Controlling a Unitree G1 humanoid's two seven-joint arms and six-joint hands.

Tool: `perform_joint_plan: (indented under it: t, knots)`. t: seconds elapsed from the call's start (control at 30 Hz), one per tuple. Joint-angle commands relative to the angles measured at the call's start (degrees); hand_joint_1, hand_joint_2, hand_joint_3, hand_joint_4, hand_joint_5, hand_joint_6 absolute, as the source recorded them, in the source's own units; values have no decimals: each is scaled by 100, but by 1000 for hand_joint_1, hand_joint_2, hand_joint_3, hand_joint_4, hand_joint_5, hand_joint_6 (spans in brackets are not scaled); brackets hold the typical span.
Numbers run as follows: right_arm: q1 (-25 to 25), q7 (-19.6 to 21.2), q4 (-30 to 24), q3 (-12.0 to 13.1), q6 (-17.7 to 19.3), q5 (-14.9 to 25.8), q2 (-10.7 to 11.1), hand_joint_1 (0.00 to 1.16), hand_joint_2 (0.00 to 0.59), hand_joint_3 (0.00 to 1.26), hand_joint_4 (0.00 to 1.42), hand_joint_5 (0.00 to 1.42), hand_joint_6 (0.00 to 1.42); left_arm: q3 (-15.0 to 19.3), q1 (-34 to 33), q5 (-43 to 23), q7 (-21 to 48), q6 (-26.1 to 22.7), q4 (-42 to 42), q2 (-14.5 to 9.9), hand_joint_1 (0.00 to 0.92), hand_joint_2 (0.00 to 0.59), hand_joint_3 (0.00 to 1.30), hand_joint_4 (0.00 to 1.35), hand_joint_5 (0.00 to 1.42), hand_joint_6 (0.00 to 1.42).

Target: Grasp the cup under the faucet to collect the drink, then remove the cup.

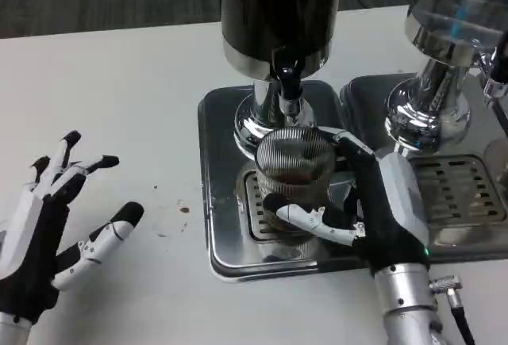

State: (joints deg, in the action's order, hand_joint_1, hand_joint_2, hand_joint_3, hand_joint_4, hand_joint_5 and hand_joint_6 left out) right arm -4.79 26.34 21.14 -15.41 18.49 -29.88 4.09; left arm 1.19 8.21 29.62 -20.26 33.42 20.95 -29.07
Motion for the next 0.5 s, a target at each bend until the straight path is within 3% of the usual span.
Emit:
perform_joint_plan:
  t: [0.03, 0.3, 0.5]
  knots:
    - [203, 123, -457, 60, 250, -35, 88, 934, 145, 510, 645, 921, 1301, -80, -85, 2, 225, 46, 63, -161, 16, 154, 131, 0, 82, 0]
    - [426, 87, -822, 143, 203, -47, 151, 934, 145, 534, 661, 933, 1323, -106, -177, -31, 423, 55, 151, -258, 0, 138, 60, 0, 7, 0]
    - [761, -42, -1318, 232, 261, 9, 277, 934, 145, 543, 669, 935, 1328, -180, -271, -28, 773, -25, 87, -383, 0, 88, 0, 0, 0, 0]
